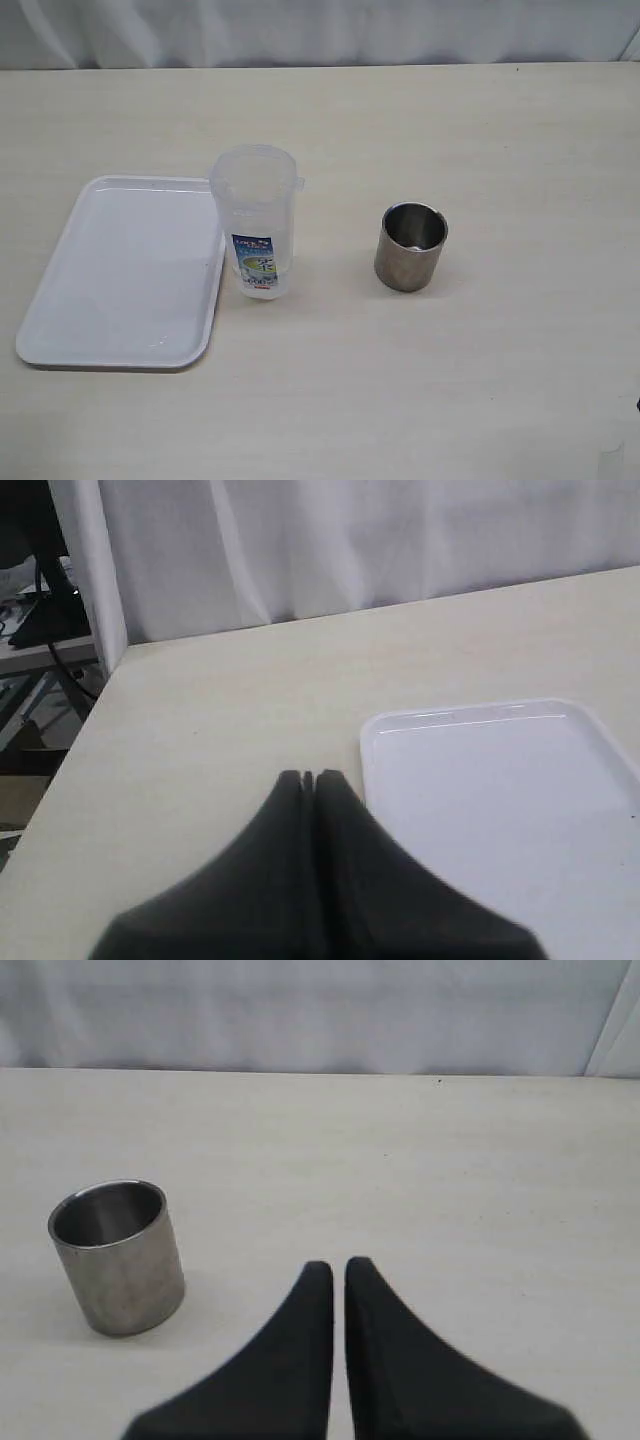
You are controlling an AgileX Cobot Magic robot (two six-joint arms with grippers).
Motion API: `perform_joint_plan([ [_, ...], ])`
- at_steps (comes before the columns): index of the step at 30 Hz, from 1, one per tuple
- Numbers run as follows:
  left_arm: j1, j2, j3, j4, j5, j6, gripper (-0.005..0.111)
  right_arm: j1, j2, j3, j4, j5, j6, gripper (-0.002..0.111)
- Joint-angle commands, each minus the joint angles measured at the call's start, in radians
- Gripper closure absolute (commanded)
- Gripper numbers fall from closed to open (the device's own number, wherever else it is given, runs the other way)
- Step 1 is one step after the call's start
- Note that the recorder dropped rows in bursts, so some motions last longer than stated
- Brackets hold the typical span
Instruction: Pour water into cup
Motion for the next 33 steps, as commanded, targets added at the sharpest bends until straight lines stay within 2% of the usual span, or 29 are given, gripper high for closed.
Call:
perform_joint_plan([
  [1, 0.005, -0.003, 0.002, 0.047, -0.052, 0.0, 0.107, -0.003, -0.005, 0.003, -0.034, -0.017, -0.006, 0.104],
  [8, 0.005, -0.003, 0.002, -0.121, -0.363, -0.009, 0.107, -0.003, -0.005, 0.003, -0.031, -0.22, -0.006, 0.104],
  [12, 0.005, -0.003, 0.002, -0.101, -0.577, -0.016, 0.107, -0.003, -0.005, 0.003, -0.027, -0.449, -0.001, 0.104],
  [14, 0.005, -0.003, 0.002, -0.101, -0.69, -0.061, 0.107, -0.003, -0.005, 0.003, -0.027, -0.543, 0.001, 0.104],
  [15, 0.005, -0.003, 0.002, -0.103, -0.791, -0.117, 0.107, -0.003, -0.005, 0.003, -0.027, -0.656, 0.009, 0.104],
  [17, 0.005, -0.003, 0.002, -0.1, -0.887, -0.226, 0.107, -0.003, -0.005, 0.003, -0.027, -0.706, 0.017, 0.104],
  [20, 0.005, -0.003, 0.002, -0.098, -0.875, -0.25, 0.107, -0.003, -0.005, 0.003, -0.022, -0.711, 0.082, 0.104],
  [22, 0.005, 0.051, -0.022, -0.096, -0.896, -0.25, 0.093, -0.003, -0.005, 0.003, -0.034, -0.763, 0.136, 0.101],
  [23, 0.005, 0.099, -0.038, -0.096, -0.911, -0.25, 0.081, -0.003, -0.005, 0.003, -0.034, -0.776, 0.136, 0.095],
  [25, 0.005, 0.221, -0.078, -0.018, -0.951, -0.25, 0.046, -0.003, -0.005, 0.003, -0.034, -0.778, 0.136, 0.079],
  [27, 0.005, 0.365, -0.105, 0.145, -1.011, -0.297, 0.012, -0.003, -0.005, 0.003, -0.034, -0.778, 0.136, 0.063],
  [29, 0.005, 0.492, -0.122, 0.247, -1.065, -0.407, 0.002, -0.003, -0.005, 0.003, -0.034, -0.776, 0.136, 0.052],
  [33, 0.005, 0.678, -0.122, 0.393, -1.197, -0.424, 0.002, -0.003, -0.005, 0.003, -0.034, -0.774, 0.136, 0.047],
])
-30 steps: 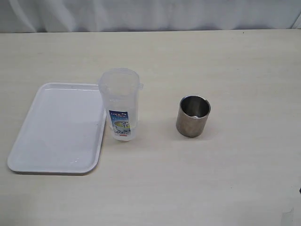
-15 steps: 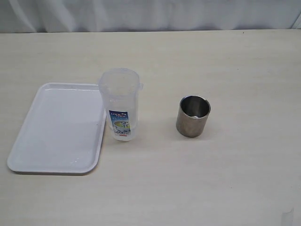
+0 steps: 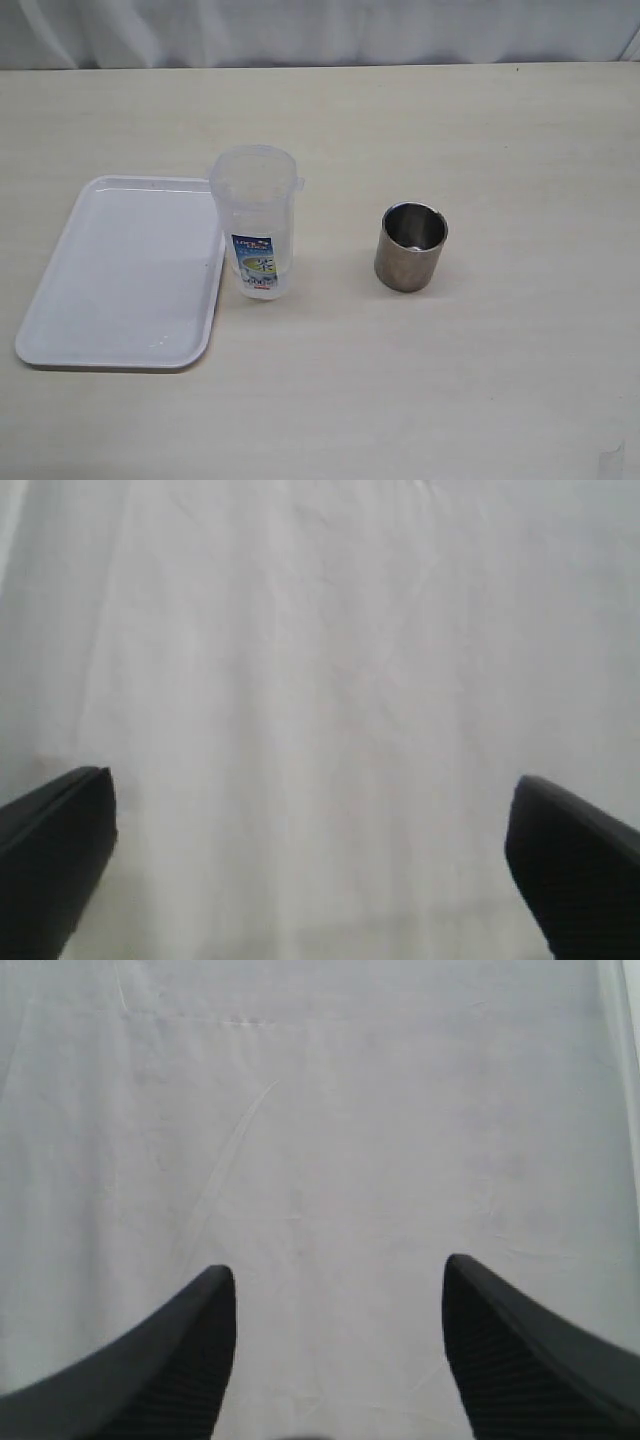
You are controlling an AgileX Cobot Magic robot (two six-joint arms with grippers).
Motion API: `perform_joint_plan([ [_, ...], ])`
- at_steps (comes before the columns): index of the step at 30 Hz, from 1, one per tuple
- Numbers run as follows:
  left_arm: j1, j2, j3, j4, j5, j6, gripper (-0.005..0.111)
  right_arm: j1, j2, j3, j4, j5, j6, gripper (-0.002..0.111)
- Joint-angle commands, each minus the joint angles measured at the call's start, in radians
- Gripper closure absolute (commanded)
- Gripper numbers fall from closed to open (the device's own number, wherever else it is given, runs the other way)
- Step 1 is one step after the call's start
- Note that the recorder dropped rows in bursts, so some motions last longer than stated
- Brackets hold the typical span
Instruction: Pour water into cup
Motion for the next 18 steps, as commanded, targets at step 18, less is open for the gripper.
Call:
perform_joint_plan([
  [18, 0.005, 0.88, -0.193, 0.68, -0.372, -0.02, 0.002, -0.003, -0.005, 0.003, -0.009, 0.01, 0.008, 0.047],
])
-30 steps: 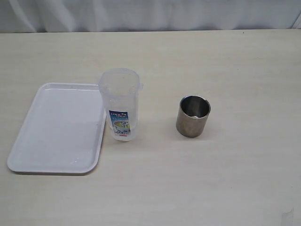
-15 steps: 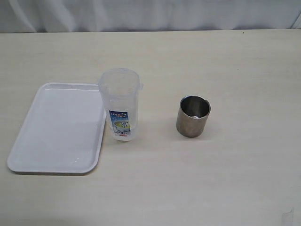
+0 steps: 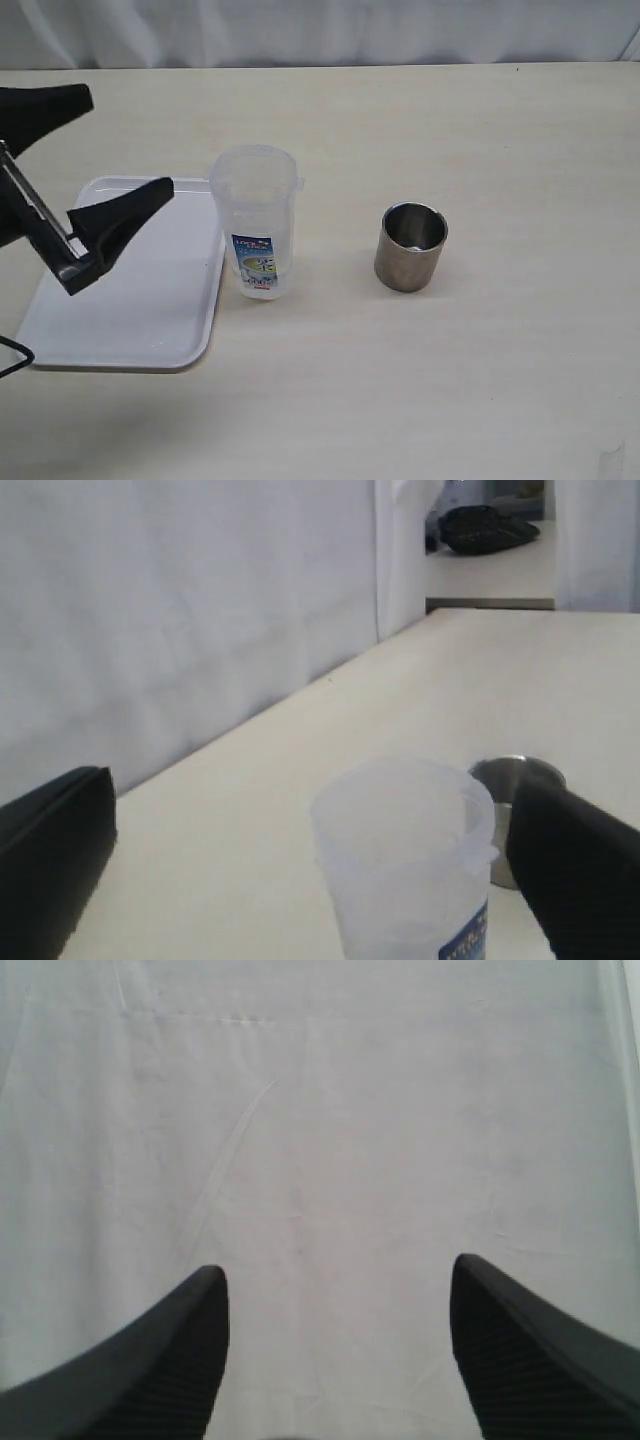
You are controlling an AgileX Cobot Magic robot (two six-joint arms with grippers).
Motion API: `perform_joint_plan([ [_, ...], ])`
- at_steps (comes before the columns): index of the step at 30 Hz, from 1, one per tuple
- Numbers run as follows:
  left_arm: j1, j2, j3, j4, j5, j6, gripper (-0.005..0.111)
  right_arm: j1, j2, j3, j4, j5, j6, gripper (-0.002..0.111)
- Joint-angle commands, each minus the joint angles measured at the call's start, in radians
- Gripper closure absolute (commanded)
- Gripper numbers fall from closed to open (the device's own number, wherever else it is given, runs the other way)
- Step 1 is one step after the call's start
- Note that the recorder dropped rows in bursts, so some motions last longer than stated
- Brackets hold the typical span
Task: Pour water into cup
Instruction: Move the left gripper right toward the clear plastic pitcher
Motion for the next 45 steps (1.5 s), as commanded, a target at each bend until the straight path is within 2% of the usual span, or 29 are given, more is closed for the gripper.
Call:
perform_joint_plan([
  [1, 0.005, 0.146, -0.051, 0.058, -0.044, 0.011, 0.002, -0.003, -0.005, 0.003, -0.009, 0.008, 0.006, 0.047],
  [7, 0.005, 0.293, -0.095, 0.137, -0.084, 0.079, 0.002, -0.003, -0.005, 0.003, -0.009, 0.008, 0.006, 0.047],
  [14, 0.005, 0.33, -0.116, 0.253, -0.115, 0.092, 0.002, -0.003, -0.005, 0.003, -0.009, 0.01, 0.006, 0.047],
  [19, -0.024, 0.36, -0.116, 0.17, -0.088, 0.143, 0.002, -0.003, -0.005, 0.003, -0.009, 0.012, 0.006, 0.047],
  [27, -0.024, 0.47, -0.15, 0.191, -0.115, 0.171, 0.002, -0.003, -0.005, 0.003, -0.009, 0.012, 0.006, 0.047],
  [36, -0.024, 0.651, -0.249, 0.227, -0.115, 0.171, 0.002, -0.003, -0.005, 0.003, -0.009, 0.012, 0.006, 0.047],
  [45, -0.098, 0.764, -0.38, 0.232, -0.115, 0.169, 0.002, -0.003, -0.005, 0.003, -0.009, 0.012, 0.006, 0.047],
])
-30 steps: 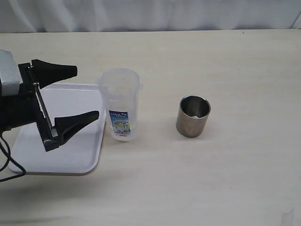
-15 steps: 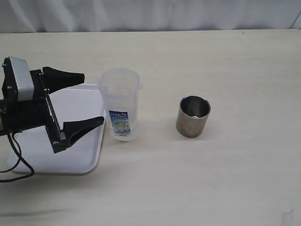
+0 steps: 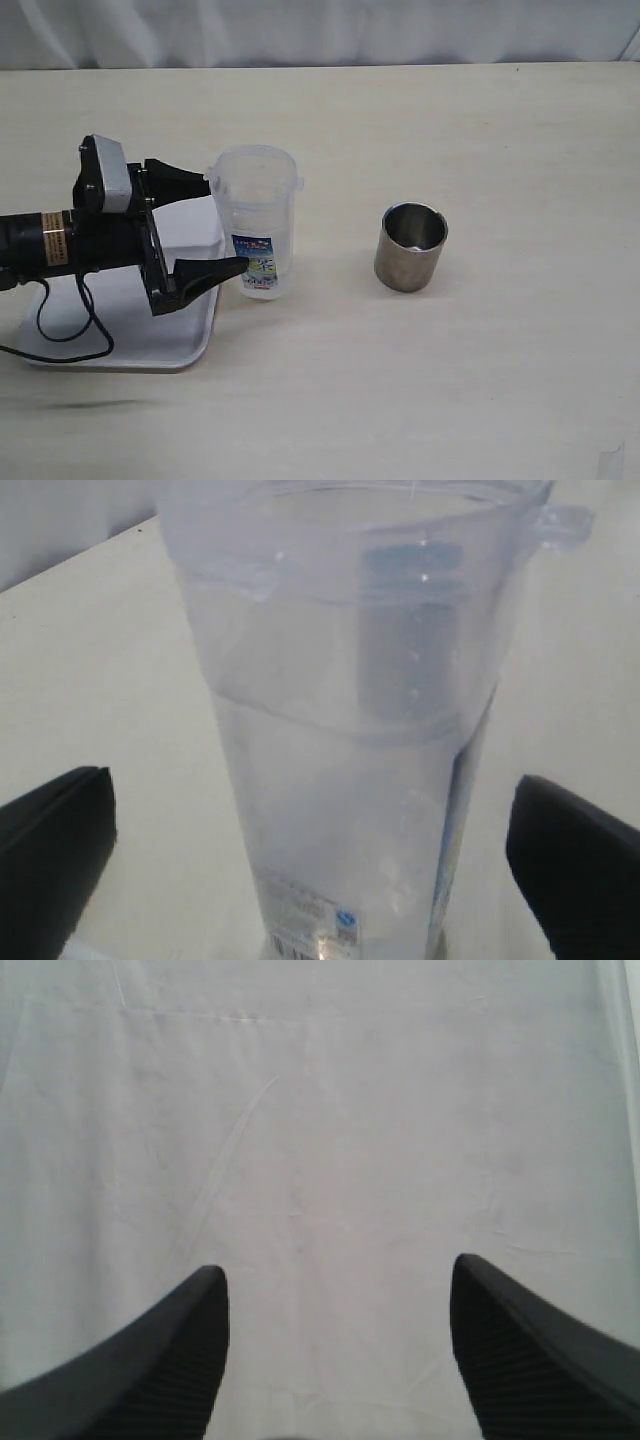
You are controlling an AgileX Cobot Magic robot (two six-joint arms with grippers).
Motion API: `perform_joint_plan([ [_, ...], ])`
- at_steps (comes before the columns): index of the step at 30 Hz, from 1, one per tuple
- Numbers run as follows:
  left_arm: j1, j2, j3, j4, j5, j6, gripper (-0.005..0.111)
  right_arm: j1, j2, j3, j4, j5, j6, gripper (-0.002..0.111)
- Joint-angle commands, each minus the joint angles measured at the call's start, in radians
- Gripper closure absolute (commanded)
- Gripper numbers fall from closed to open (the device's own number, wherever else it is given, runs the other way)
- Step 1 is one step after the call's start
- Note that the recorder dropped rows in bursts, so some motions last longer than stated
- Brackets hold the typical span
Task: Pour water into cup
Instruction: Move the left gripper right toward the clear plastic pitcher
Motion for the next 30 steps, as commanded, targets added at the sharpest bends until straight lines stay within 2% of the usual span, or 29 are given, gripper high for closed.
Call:
perform_joint_plan([
  [1, -0.028, 0.038, -0.058, 0.002, -0.012, 0.003, 0.002, -0.003, -0.005, 0.003, -0.009, 0.01, 0.006, 0.047],
  [11, -0.083, 0.068, -0.11, 0.004, -0.012, 0.001, 0.002, -0.003, -0.005, 0.003, -0.009, 0.01, 0.006, 0.047],
  [30, -0.157, 0.074, -0.11, -0.068, -0.012, 0.004, 0.002, -0.003, -0.005, 0.003, -0.009, 0.01, 0.006, 0.047],
])
